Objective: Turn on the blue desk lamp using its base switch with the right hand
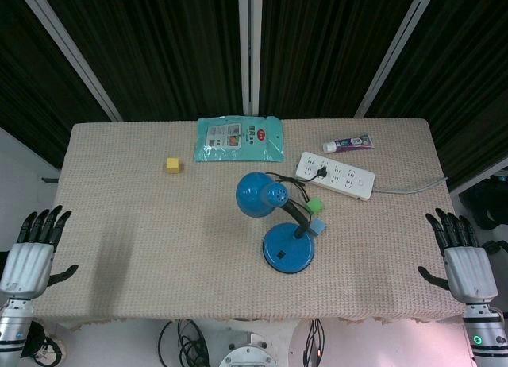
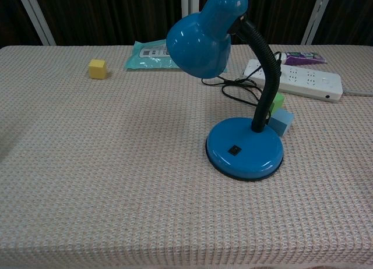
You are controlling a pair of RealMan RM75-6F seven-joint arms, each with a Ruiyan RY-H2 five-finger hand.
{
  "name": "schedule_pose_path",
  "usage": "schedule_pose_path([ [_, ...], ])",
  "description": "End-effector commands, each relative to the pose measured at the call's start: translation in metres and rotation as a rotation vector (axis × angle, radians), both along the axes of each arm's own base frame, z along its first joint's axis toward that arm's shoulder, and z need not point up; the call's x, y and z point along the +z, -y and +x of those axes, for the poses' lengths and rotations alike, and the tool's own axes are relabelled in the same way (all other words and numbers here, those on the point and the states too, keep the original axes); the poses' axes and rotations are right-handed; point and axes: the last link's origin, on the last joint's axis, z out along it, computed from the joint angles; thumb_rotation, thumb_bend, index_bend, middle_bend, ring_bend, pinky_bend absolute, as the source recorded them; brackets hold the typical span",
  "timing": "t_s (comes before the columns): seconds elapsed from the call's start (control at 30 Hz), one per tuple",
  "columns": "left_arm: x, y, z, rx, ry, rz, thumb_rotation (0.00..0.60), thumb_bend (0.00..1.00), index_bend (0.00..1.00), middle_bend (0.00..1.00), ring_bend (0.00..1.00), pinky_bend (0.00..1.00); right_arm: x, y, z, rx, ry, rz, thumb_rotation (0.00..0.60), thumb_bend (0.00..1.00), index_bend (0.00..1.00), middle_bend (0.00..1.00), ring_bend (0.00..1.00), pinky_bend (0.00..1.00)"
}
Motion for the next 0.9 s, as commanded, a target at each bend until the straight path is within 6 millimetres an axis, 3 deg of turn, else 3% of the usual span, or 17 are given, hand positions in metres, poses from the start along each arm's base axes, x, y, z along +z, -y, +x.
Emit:
schedule_pose_path([
  [0.03, -0.001, -0.001, -0.001, 0.003, 0.002, -0.002, 0.6, 0.09, 0.0, 0.0, 0.0, 0.0, -0.001, 0.002, -0.001, -0.011, -0.008, 0.003, 0.6, 0.07, 0.0, 0.0, 0.0, 0.0],
  [0.5, -0.003, 0.002, 0.0, -0.002, -0.008, -0.002, 0.6, 0.09, 0.0, 0.0, 0.0, 0.0, -0.006, 0.004, 0.008, 0.047, 0.004, 0.024, 0.6, 0.07, 0.0, 0.0, 0.0, 0.0],
  [0.73, -0.006, 0.0, -0.002, 0.008, -0.001, -0.016, 0.6, 0.09, 0.0, 0.0, 0.0, 0.0, -0.018, 0.009, 0.02, 0.121, 0.044, 0.088, 0.6, 0.07, 0.0, 0.02, 0.0, 0.0],
  [0.83, -0.007, -0.001, 0.0, -0.001, -0.001, -0.016, 0.6, 0.09, 0.0, 0.0, 0.0, 0.0, -0.023, 0.013, 0.03, 0.179, 0.087, 0.117, 0.6, 0.08, 0.0, 0.1, 0.05, 0.13],
  [0.9, -0.007, -0.001, 0.0, -0.005, 0.002, -0.018, 0.6, 0.09, 0.0, 0.0, 0.0, 0.0, -0.028, 0.015, 0.039, 0.22, 0.102, 0.145, 0.6, 0.08, 0.0, 0.25, 0.21, 0.32],
])
